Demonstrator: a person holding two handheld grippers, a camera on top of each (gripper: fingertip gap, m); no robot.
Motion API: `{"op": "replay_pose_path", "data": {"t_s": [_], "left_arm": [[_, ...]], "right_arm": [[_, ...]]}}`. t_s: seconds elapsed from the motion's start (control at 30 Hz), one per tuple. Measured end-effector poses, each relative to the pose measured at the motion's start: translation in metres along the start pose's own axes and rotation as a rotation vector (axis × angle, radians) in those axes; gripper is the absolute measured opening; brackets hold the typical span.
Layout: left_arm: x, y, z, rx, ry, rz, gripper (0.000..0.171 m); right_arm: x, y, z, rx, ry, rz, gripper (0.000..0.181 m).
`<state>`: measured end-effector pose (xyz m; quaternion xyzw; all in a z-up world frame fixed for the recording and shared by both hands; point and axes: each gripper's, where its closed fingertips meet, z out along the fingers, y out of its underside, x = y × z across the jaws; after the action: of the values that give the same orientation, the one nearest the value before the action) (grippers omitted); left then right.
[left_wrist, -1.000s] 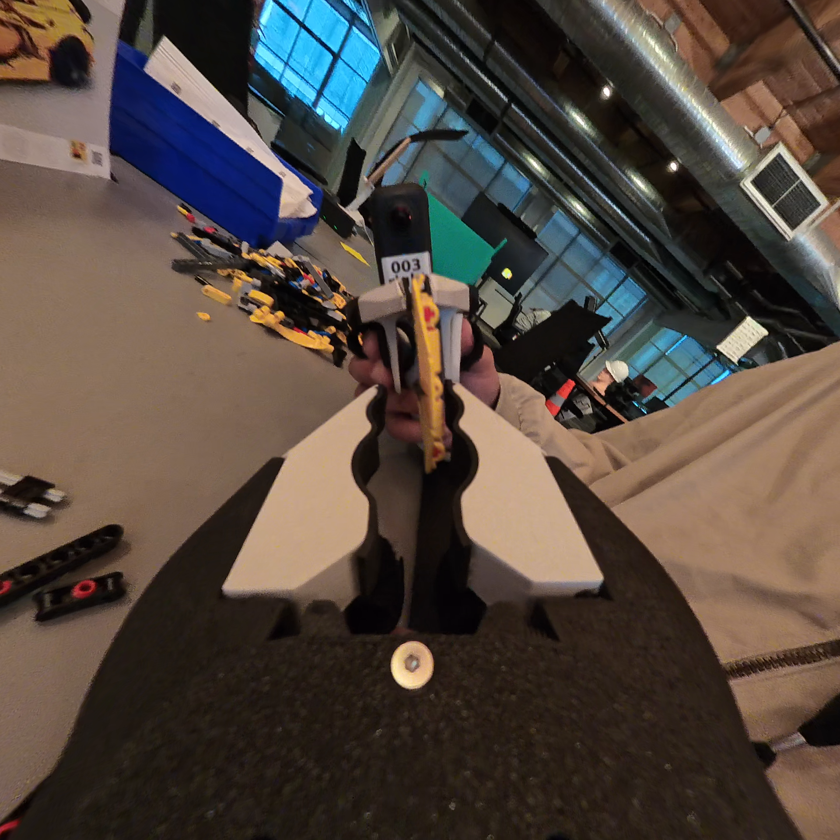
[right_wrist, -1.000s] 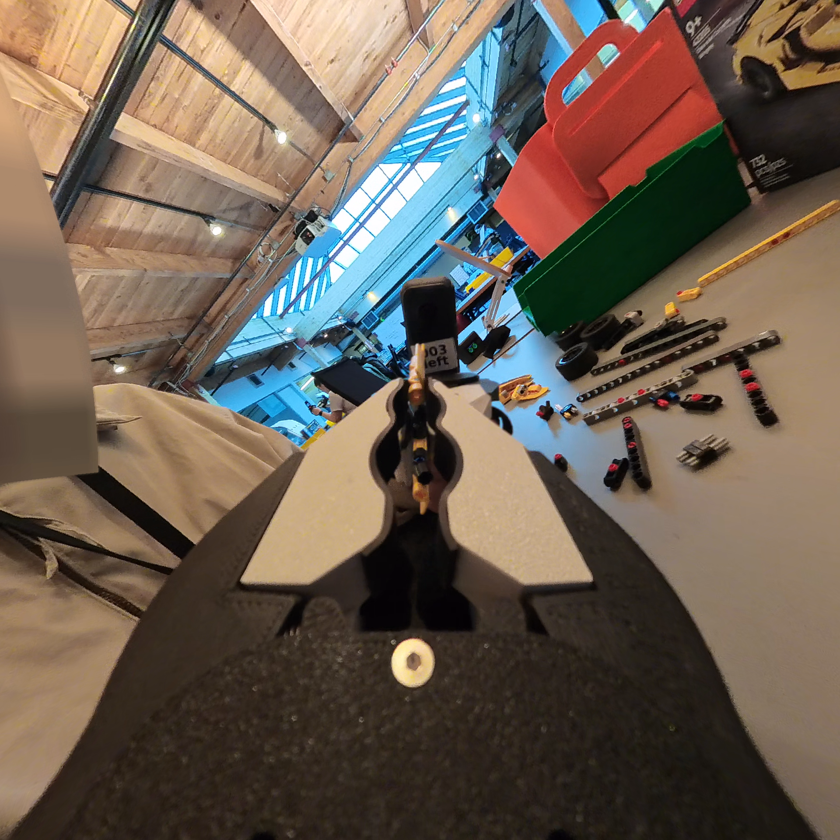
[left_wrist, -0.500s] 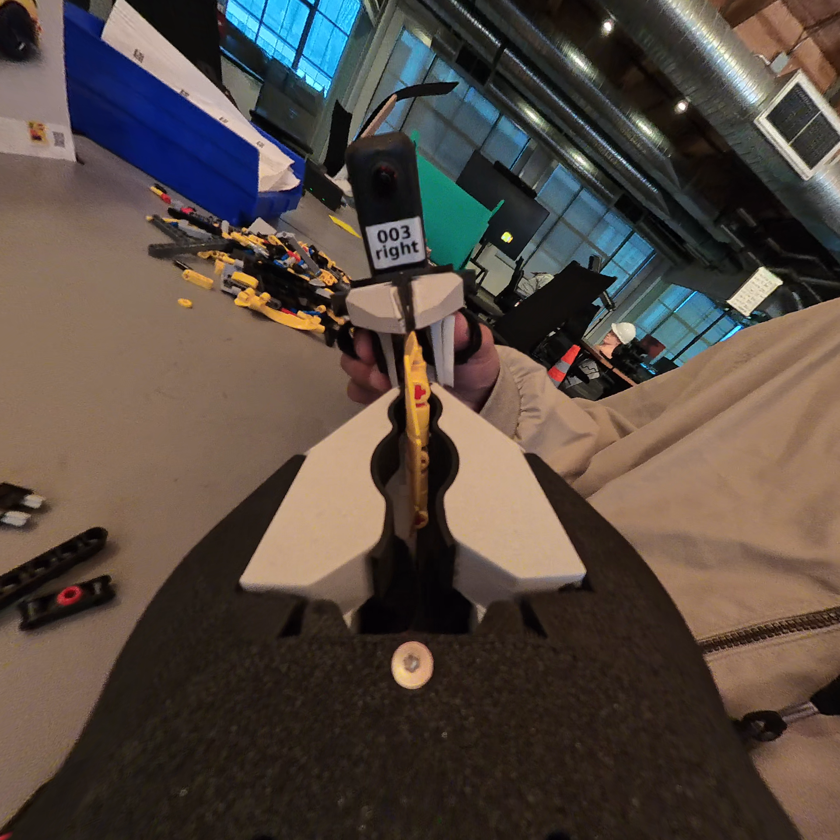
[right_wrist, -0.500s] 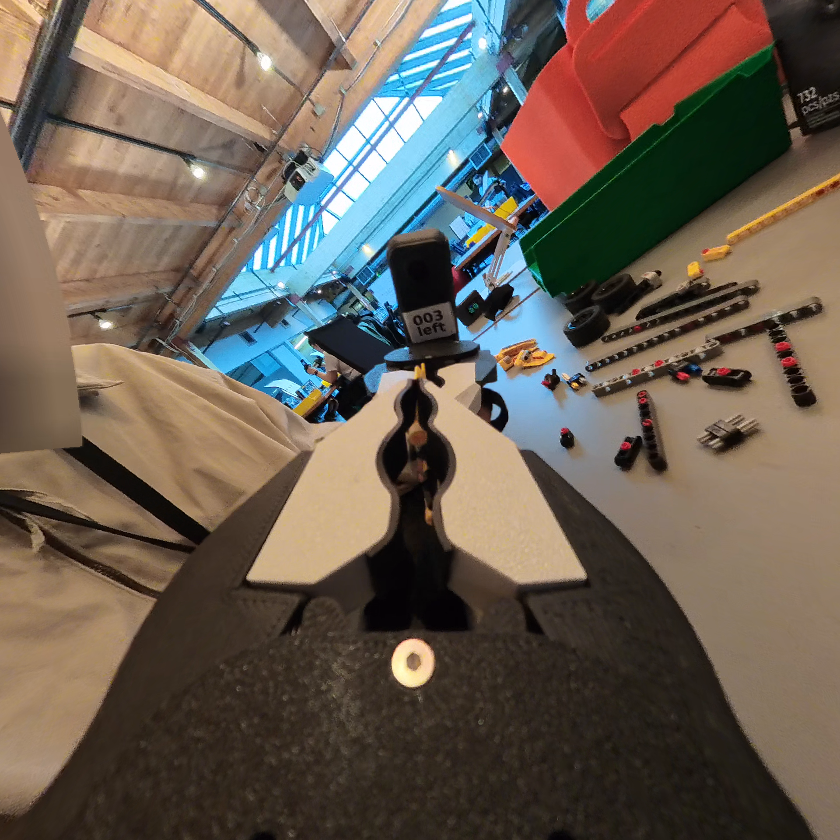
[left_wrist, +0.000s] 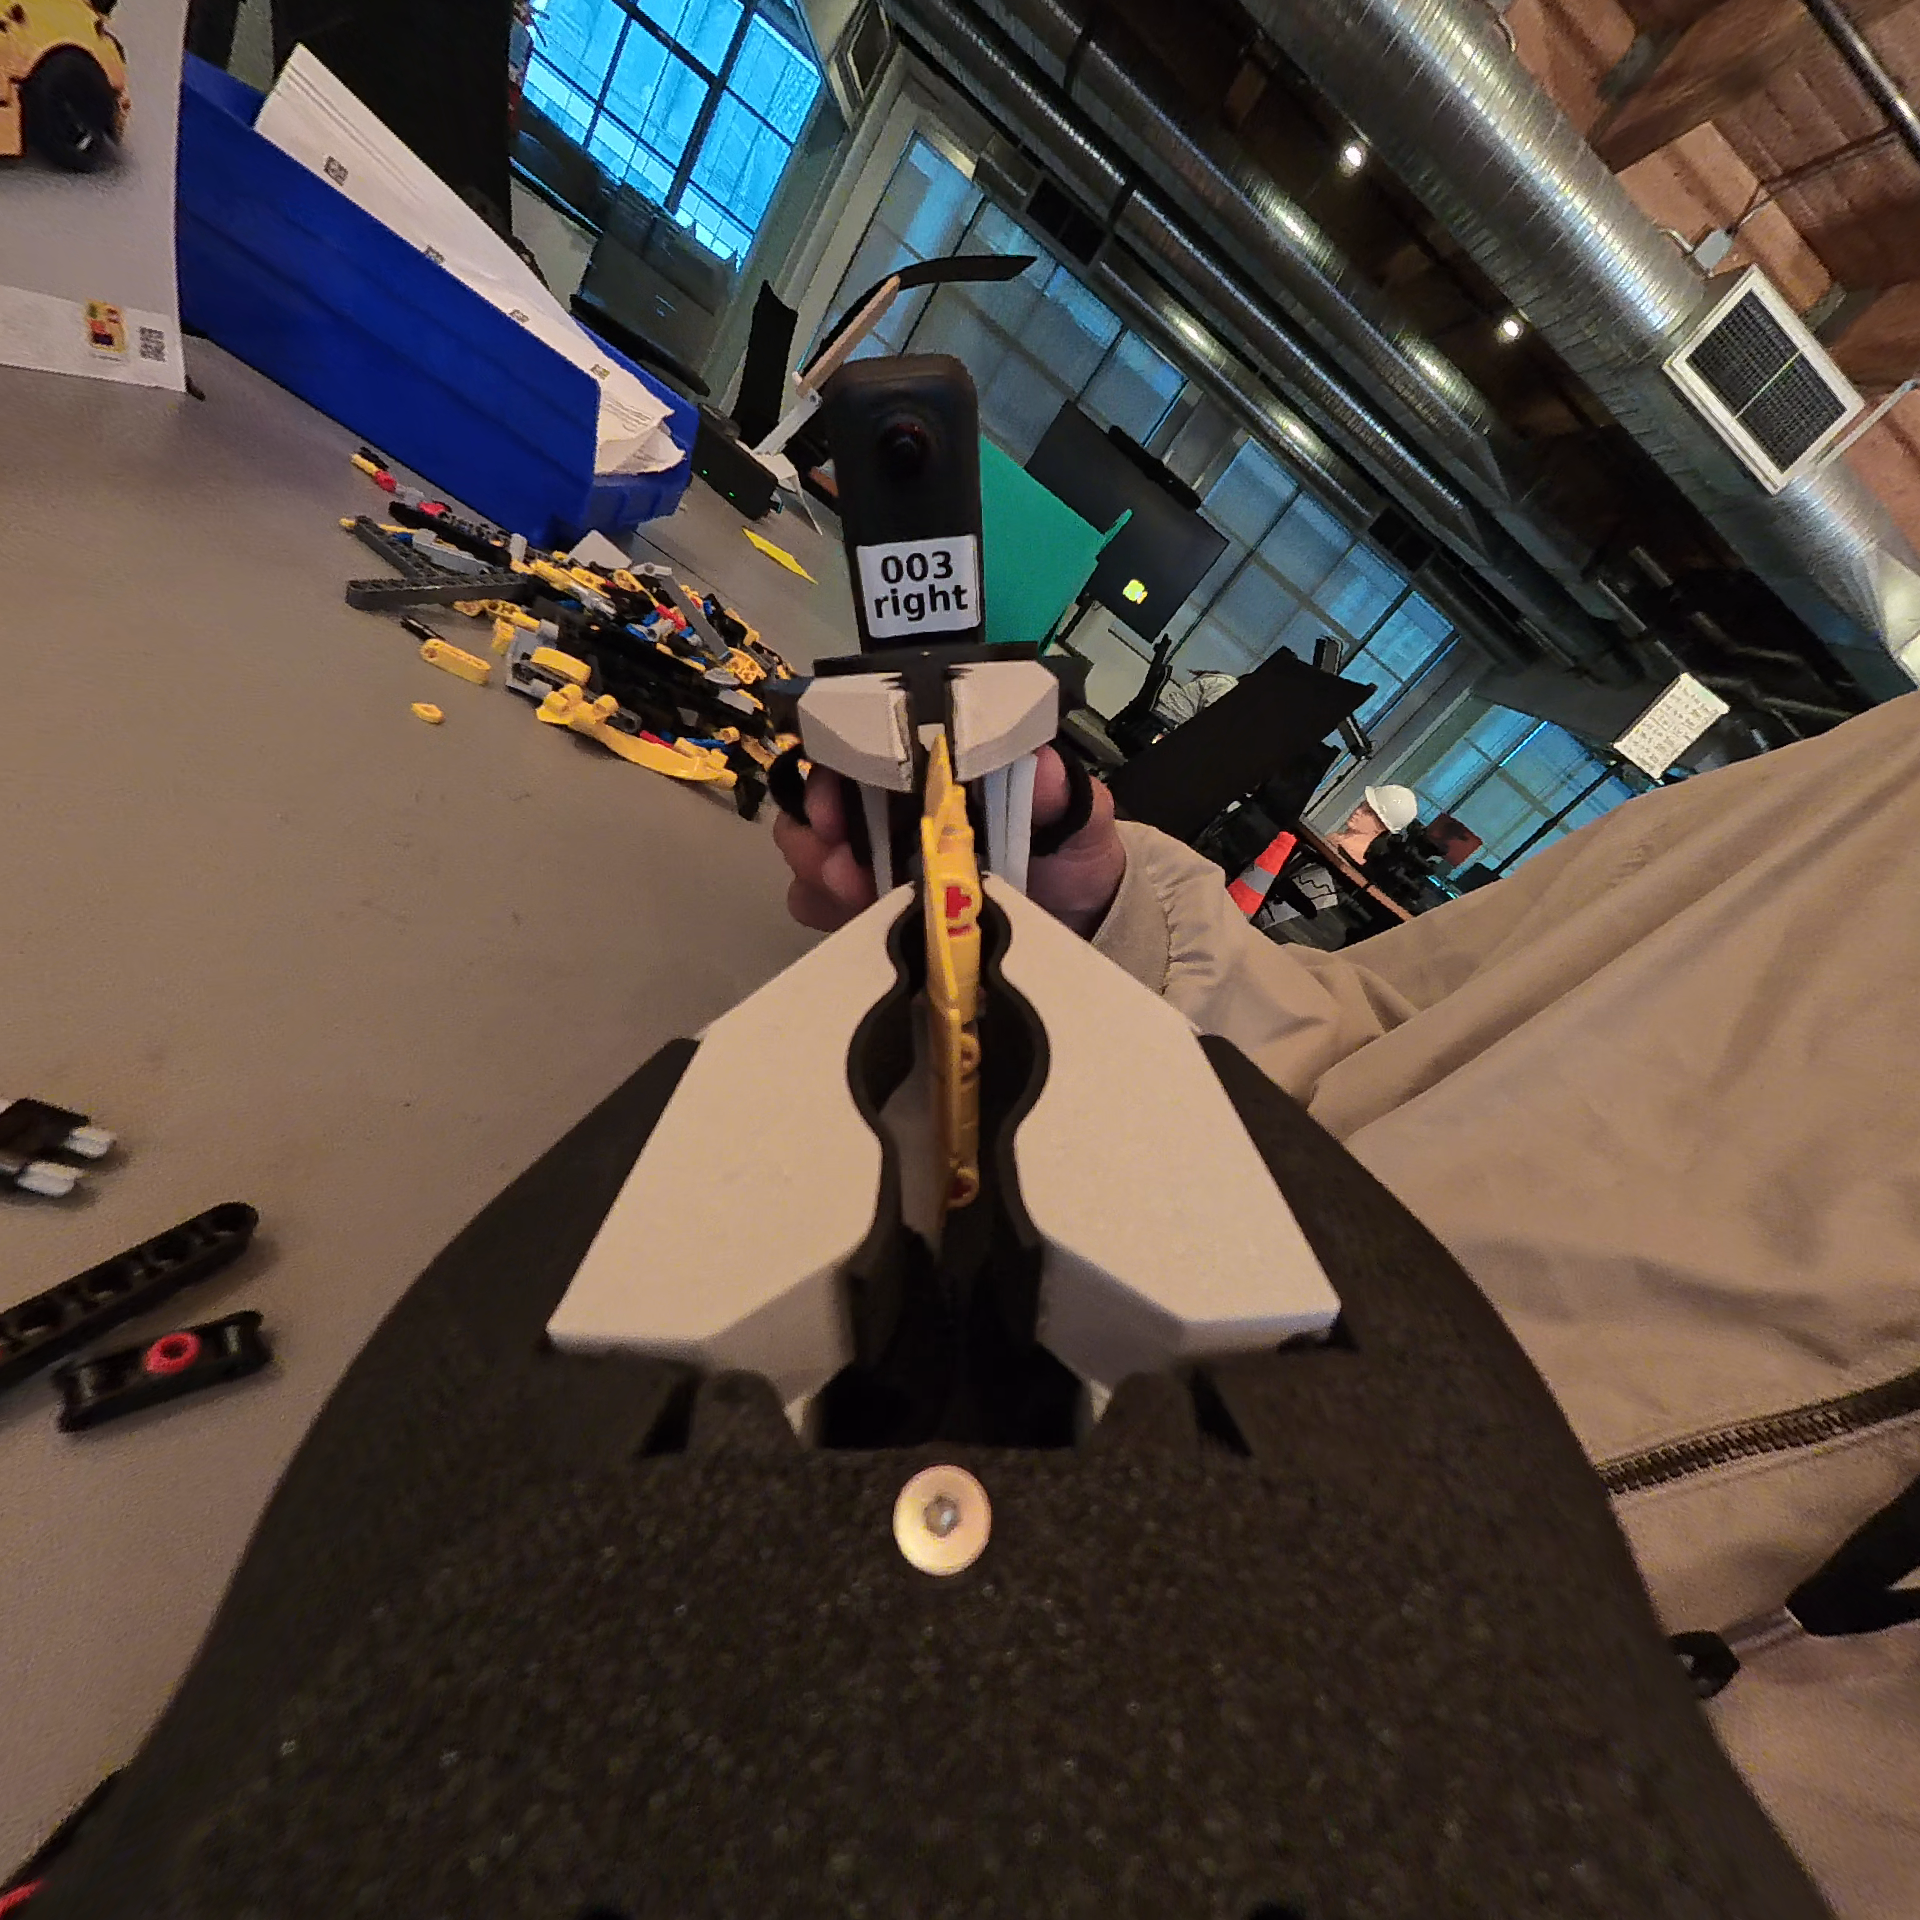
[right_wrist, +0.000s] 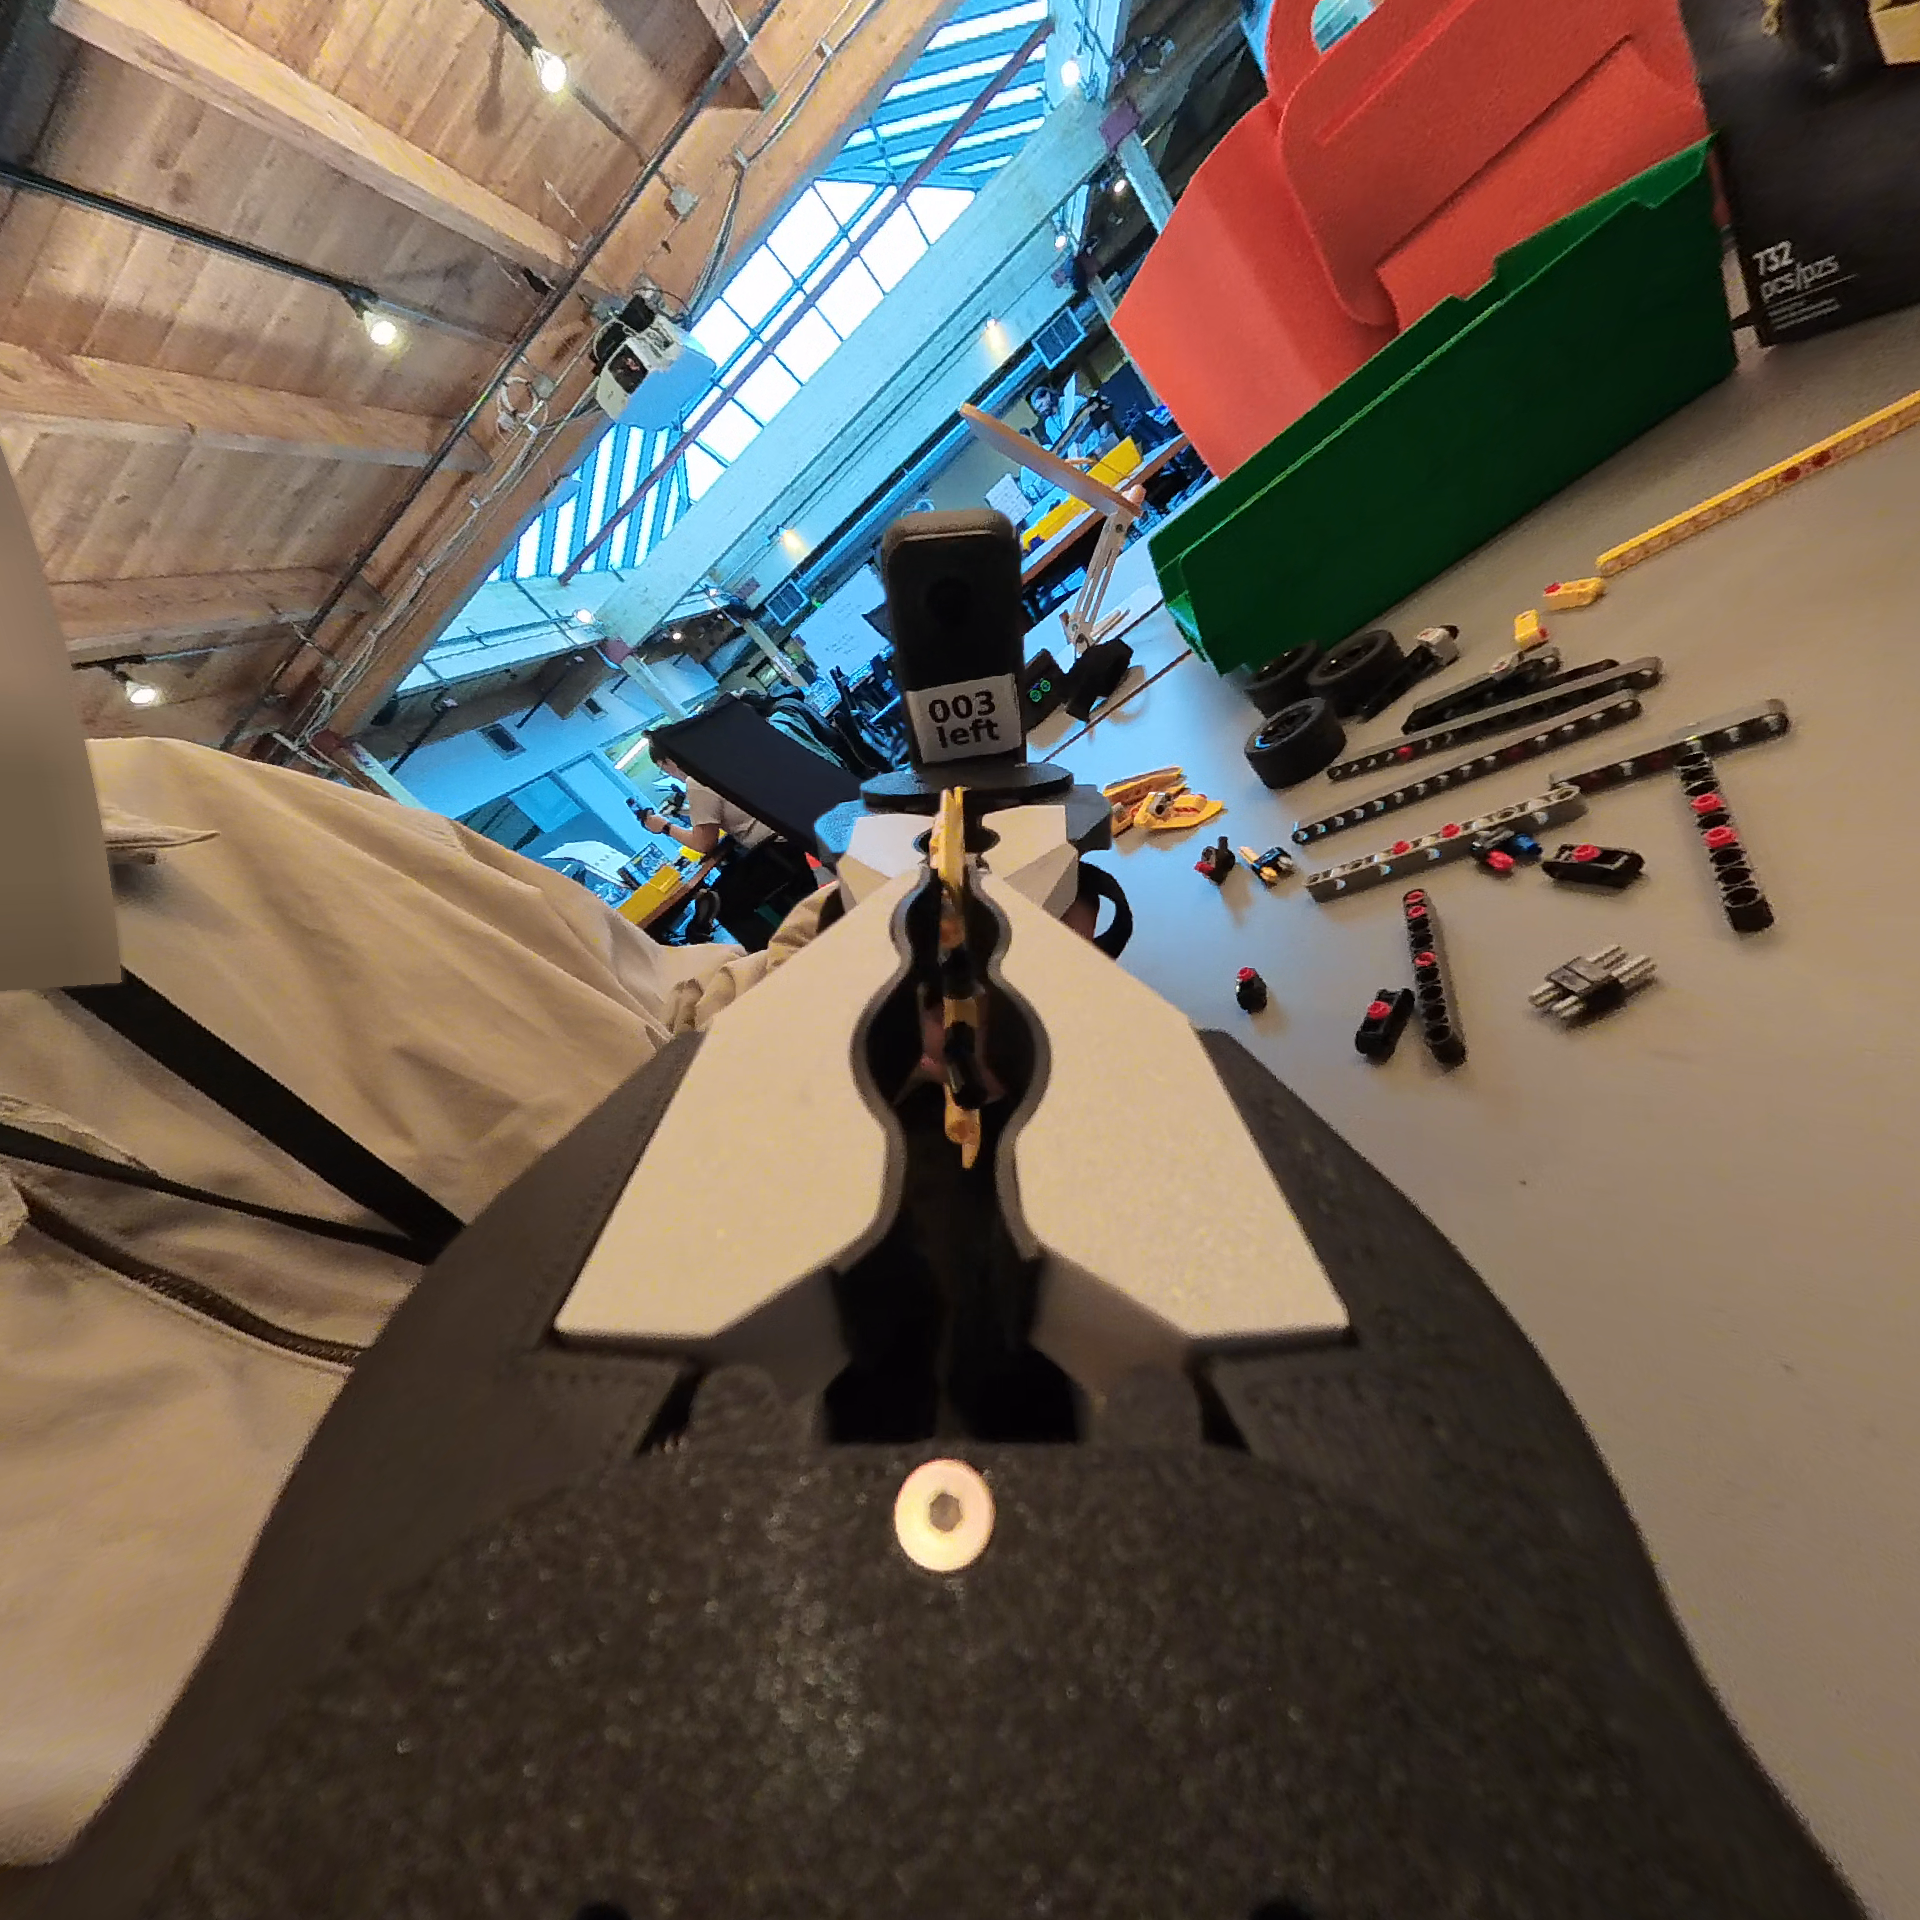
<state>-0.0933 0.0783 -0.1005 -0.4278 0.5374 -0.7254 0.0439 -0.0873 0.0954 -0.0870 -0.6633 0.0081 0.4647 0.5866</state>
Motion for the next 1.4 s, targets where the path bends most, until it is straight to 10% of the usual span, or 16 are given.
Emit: {"op": "replay_pose_path", "data": {"t_s": [1.4], "left_arm": [[-0.004, -0.023, -0.021, 0.131, -0.07, 0.054, 0.006]], "right_arm": [[0.008, 0.003, 0.0, -0.016, 0.021, 0.066, 0.002]]}}
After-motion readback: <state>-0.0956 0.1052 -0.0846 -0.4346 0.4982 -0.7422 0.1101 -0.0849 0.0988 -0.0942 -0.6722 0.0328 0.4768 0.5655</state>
